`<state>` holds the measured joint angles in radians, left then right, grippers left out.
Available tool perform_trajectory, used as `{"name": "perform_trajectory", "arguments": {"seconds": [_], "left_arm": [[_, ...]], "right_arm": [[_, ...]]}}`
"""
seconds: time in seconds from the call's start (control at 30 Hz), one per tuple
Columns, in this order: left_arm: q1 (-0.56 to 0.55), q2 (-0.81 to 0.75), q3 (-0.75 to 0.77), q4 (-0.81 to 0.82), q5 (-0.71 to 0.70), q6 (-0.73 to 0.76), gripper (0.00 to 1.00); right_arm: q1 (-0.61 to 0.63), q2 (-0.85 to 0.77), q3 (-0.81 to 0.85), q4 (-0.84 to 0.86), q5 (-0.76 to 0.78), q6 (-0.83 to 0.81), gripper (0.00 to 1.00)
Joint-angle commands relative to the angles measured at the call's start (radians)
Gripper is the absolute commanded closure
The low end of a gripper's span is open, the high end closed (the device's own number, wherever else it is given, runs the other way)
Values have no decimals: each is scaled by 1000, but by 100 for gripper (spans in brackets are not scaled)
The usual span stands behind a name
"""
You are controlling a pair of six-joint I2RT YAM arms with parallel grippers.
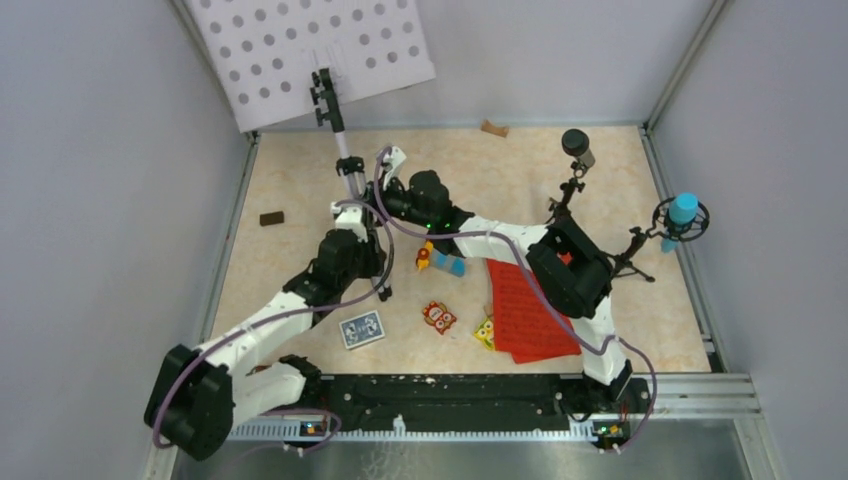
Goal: Pack up the instrument practice props
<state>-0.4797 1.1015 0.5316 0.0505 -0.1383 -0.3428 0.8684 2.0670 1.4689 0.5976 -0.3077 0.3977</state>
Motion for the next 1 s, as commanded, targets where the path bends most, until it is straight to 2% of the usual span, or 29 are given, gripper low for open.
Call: {"name": "perform_trajectory", "arguments": {"seconds": [0.0,0.17,0.47,0.67,0.87,0.97], "left_arm": [[7,-154,-44,-99,-175,-170,100],[7,-242,-138,-121,-138,-258,100],[6,-262,-138,-194,-34,-366,100],[7,-300,-163,-259,-42,-430,100],[6,-284,-188,-242,-30,-423,100],[6,-262,-188,-247,-27,-406,100]], "right_arm": [[105,29,66,202,-102,-77,100],[121,72,77,176,-98,-62,100],[128,104,132,4,-164,-93,100],[128,148,135,-46,-201,-86,100],[127,150,116,-127,-61,-122,100],[128,133,67,-113,26,-111,100]]}}
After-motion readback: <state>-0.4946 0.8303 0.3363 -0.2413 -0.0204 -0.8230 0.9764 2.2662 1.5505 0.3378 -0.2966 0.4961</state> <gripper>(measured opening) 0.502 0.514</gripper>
